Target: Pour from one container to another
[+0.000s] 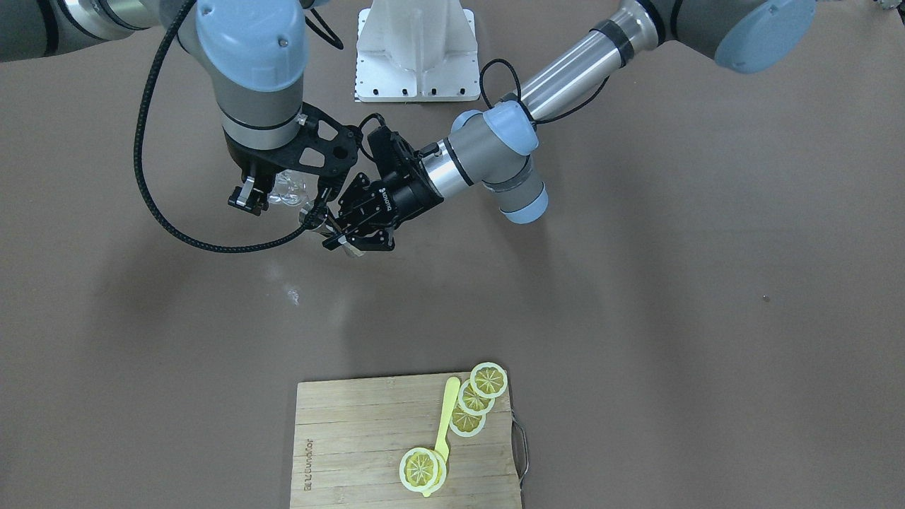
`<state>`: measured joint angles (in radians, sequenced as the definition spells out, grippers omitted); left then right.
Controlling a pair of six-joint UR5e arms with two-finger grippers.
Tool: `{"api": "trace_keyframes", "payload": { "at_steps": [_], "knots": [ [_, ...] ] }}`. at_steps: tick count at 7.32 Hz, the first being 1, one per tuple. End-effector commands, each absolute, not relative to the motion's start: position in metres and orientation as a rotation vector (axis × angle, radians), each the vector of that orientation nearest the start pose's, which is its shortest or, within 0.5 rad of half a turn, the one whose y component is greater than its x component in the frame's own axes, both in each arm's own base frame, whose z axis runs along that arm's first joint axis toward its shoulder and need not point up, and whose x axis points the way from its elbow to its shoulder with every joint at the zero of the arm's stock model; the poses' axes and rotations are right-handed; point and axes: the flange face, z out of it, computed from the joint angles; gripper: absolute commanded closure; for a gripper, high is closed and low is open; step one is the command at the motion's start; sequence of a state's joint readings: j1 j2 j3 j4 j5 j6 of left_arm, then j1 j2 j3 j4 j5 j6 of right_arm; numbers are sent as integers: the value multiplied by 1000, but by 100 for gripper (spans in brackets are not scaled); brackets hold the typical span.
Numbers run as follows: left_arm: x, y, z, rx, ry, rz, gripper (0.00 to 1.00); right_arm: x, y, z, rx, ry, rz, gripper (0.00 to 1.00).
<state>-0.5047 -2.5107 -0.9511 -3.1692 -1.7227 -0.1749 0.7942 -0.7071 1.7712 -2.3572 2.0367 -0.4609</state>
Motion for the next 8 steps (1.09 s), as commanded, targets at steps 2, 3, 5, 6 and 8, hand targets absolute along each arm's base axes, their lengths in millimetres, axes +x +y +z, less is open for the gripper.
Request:
{"api": "trace_keyframes", "payload": {
  "at_steps": [2,3,5,6,8],
  "knots": [
    [618,-477,158,1560,1244,733,100,-378,-516,161,291,-548,-1263,100],
    [618,-476,159,1560,1245,733,100,-372,-521,167,326,-551,-1255,100],
    [617,-477,159,1561,1243,732,100,-350,-521,192,418,-572,-1226,100],
    [615,-476,163,1561,1243,732,100,-338,-520,195,443,-574,-1215,100],
    [598,-468,182,1564,1246,730,100,-313,-511,204,476,-589,-1196,100]
  ]
}}
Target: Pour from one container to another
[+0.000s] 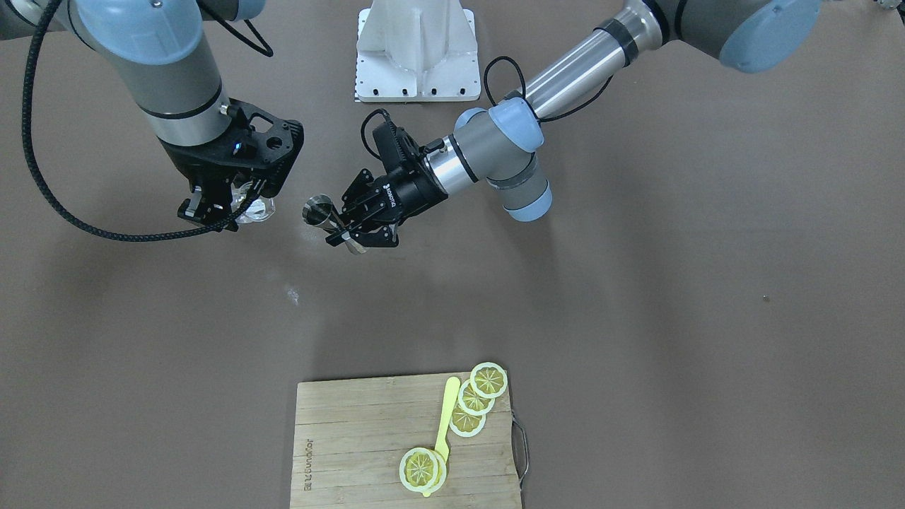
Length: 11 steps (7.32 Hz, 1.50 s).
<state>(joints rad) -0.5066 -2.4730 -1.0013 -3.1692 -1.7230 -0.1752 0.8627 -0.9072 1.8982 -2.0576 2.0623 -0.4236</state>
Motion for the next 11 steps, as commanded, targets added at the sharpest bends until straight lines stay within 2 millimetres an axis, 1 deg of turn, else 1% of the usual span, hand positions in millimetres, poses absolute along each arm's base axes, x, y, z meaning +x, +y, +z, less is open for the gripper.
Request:
{"api": "trace_keyframes", "payload": {
  "at_steps": [1,3,5,7,8,9,10,11],
  "knots": [
    [587,-466,196,1565,1240,727,100,-302,-507,225,516,-594,-1192,100],
    [559,-460,229,1568,1213,697,100,-271,-510,272,551,-647,-1158,100],
    [532,-450,261,1560,1196,677,100,-242,-505,322,582,-668,-1108,100],
    [498,-437,293,1561,1169,654,100,-215,-487,379,629,-703,-1037,100],
    [482,-431,310,1556,1142,632,100,-203,-482,403,642,-721,-991,100],
    [466,-428,333,1549,1097,598,100,-194,-477,426,657,-753,-954,100],
    [444,-421,348,1568,1065,546,100,-187,-476,449,702,-759,-935,100],
    [423,-415,361,1562,1070,432,100,-174,-469,479,720,-777,-872,100]
  ]
}}
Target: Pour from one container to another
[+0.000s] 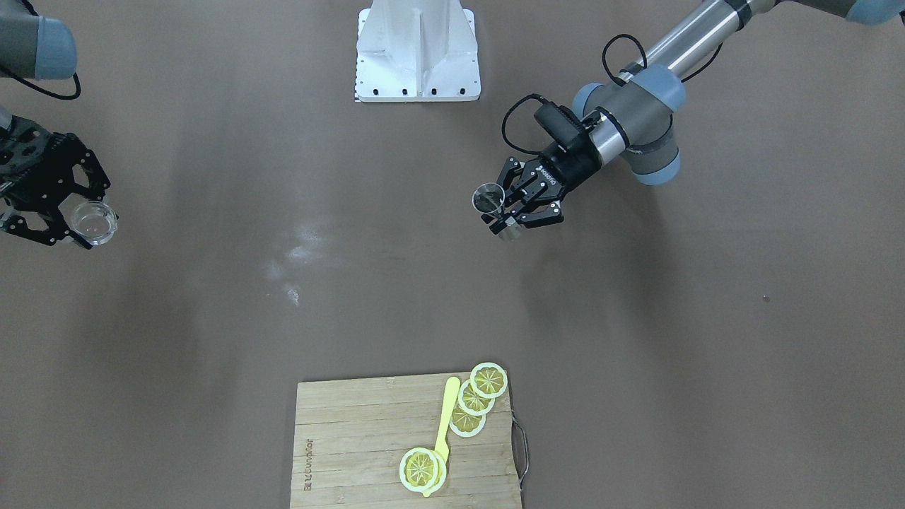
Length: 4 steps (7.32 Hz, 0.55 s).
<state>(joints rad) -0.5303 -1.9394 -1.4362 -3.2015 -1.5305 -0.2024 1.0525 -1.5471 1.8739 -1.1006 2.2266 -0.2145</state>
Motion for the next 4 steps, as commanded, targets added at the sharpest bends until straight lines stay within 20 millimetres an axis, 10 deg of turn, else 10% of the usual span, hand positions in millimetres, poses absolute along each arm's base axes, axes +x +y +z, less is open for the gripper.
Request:
{"api": "trace_keyframes", "payload": {
  "at_steps": [1,4],
  "knots": [
    [405,-411,377,1554,1081,328,100,-166,-459,515,751,-782,-847,100],
    [361,-406,428,1507,959,101,100,-147,-436,631,881,-883,-700,100]
  ]
}}
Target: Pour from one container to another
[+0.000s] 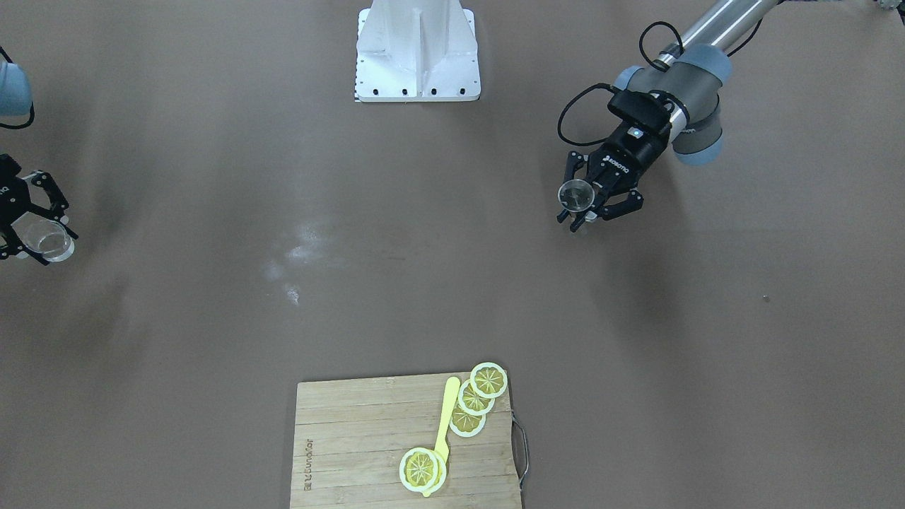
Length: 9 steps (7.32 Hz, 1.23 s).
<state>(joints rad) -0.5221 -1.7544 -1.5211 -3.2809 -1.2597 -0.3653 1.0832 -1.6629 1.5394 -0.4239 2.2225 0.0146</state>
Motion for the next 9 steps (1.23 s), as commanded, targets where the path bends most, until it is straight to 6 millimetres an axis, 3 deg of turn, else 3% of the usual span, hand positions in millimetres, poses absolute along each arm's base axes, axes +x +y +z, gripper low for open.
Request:
{"api": "trace_keyframes", "payload": {
  "at_steps": [1,3,5,6,9],
  "knots": [
    [352,-407,439,1507,908,61,100,-142,-428,636,888,-914,-659,100],
    [337,-412,458,1454,841,-106,100,-135,-416,649,827,-940,-579,100],
    [322,-413,476,1438,768,-215,100,-117,-387,701,822,-935,-520,100],
    [313,-410,490,1420,760,-256,100,-111,-383,713,868,-920,-481,100],
    [298,-405,531,1314,709,-342,100,-113,-392,709,866,-931,-391,100]
  ]
}}
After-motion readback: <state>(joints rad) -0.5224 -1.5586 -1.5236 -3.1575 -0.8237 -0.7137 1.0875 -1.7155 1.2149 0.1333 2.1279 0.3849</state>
